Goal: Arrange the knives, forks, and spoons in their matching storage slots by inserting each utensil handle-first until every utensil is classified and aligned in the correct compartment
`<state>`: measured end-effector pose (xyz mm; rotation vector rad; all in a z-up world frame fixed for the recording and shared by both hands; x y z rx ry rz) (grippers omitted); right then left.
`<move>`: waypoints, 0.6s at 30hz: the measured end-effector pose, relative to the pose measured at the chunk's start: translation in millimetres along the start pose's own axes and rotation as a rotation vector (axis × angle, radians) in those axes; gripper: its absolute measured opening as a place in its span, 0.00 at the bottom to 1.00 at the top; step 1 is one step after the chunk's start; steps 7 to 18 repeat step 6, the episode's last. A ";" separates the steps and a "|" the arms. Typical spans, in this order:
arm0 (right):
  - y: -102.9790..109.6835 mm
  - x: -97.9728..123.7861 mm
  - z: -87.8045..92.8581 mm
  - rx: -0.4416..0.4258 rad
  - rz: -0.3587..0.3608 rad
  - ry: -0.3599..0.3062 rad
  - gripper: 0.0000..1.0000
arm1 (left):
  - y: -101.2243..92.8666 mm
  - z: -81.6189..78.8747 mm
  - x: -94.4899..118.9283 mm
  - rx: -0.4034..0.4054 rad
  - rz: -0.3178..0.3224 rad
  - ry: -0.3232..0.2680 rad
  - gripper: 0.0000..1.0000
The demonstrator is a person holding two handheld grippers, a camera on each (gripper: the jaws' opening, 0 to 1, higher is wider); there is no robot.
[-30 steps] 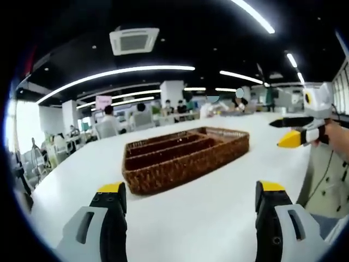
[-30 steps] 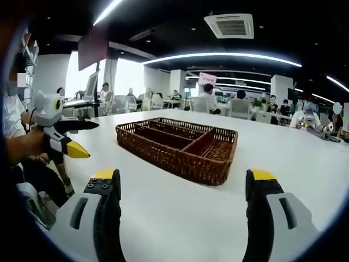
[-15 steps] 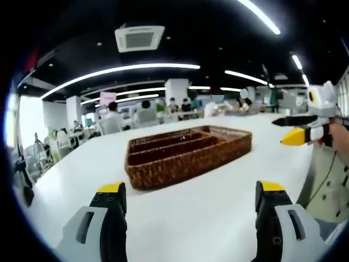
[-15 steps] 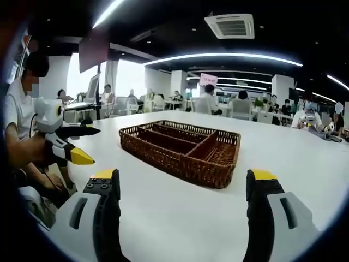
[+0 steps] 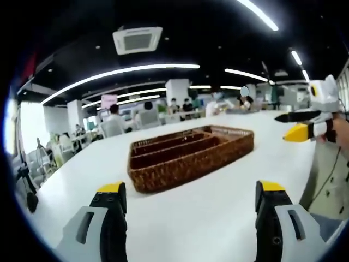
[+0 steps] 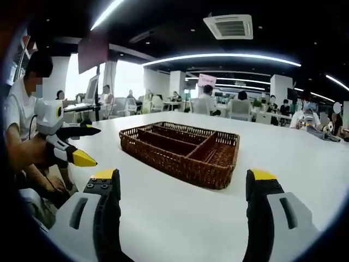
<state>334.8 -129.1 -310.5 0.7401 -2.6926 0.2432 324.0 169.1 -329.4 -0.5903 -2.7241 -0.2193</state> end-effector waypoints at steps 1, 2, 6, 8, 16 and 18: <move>0.1 0.7 -0.1 0.000 0.004 0.003 0.98 | -0.7 0.2 -0.3 0.000 0.000 -0.001 0.99; 0.1 1.3 -0.2 0.000 0.007 0.007 0.98 | -1.3 0.4 -0.7 0.001 -0.001 -0.001 0.99; -0.8 -0.2 -6.1 0.003 0.033 -0.010 0.97 | 2.8 1.7 2.5 -0.005 -0.040 0.011 0.99; -0.8 -0.2 -6.1 0.003 0.033 -0.010 0.97 | 2.8 1.7 2.5 -0.005 -0.040 0.011 0.99; -0.8 -0.2 -6.1 0.003 0.033 -0.010 0.97 | 2.8 1.7 2.5 -0.005 -0.040 0.011 0.99; -0.8 -0.2 -6.1 0.003 0.033 -0.010 0.97 | 2.8 1.7 2.5 -0.005 -0.040 0.011 0.99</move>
Point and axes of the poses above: the point that each gripper's makers call its tool centre point, and the gripper's own axes: x roughly backward along the fingers, y roughly to its left, z roughly out of its underside, the point moved 9 cm from there along x, roughly backward along the fingers, and after that the axes turned 11 degrees about y, right-handed, at the moved point
